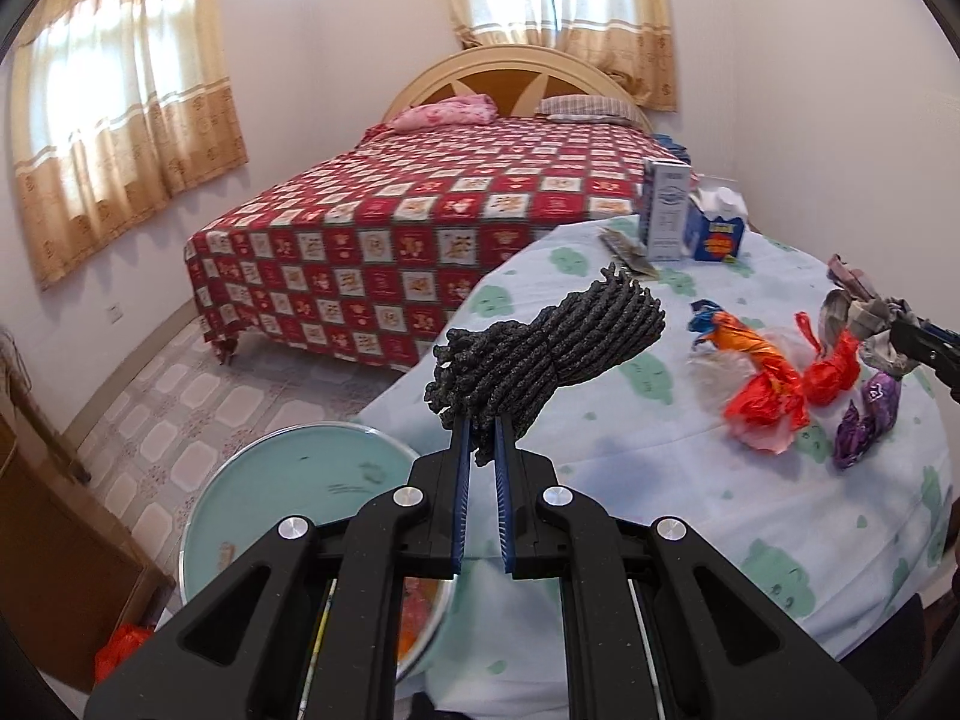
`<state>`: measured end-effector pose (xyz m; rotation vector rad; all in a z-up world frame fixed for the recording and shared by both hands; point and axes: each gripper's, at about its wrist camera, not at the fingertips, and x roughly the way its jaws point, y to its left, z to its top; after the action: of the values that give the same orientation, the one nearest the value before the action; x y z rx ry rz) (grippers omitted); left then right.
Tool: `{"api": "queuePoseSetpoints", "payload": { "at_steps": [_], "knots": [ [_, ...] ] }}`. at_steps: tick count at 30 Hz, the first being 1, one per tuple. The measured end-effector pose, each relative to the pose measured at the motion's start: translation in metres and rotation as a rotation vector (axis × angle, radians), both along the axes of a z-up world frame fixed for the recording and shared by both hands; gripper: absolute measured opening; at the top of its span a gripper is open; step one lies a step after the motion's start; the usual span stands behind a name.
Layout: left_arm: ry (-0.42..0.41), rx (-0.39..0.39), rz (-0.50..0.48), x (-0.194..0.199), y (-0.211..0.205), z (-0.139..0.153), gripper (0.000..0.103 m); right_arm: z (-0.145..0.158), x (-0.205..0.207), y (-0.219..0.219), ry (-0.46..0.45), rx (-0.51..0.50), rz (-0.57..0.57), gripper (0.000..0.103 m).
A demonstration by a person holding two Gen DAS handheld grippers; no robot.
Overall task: Collect trash
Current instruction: 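Carry the black rope and cloth bundle over the blue bin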
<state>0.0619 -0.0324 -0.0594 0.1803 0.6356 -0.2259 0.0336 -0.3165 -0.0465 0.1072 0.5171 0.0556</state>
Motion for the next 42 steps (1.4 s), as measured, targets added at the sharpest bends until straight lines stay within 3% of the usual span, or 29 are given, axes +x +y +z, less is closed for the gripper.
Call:
{"api": "queuePoseSetpoints", "payload": {
  "at_steps": [18,42],
  "knots": [
    [-0.004,0.010,0.148,-0.002,0.074,-0.001,0.008,0.002,0.040,0.082,0.008,-0.041,0.152,0.019],
    [0.012,0.025,0.271,-0.006,0.131,-0.017,0.008,-0.008,0.061,0.161,0.034,-0.114,0.312,0.019]
  ]
}}
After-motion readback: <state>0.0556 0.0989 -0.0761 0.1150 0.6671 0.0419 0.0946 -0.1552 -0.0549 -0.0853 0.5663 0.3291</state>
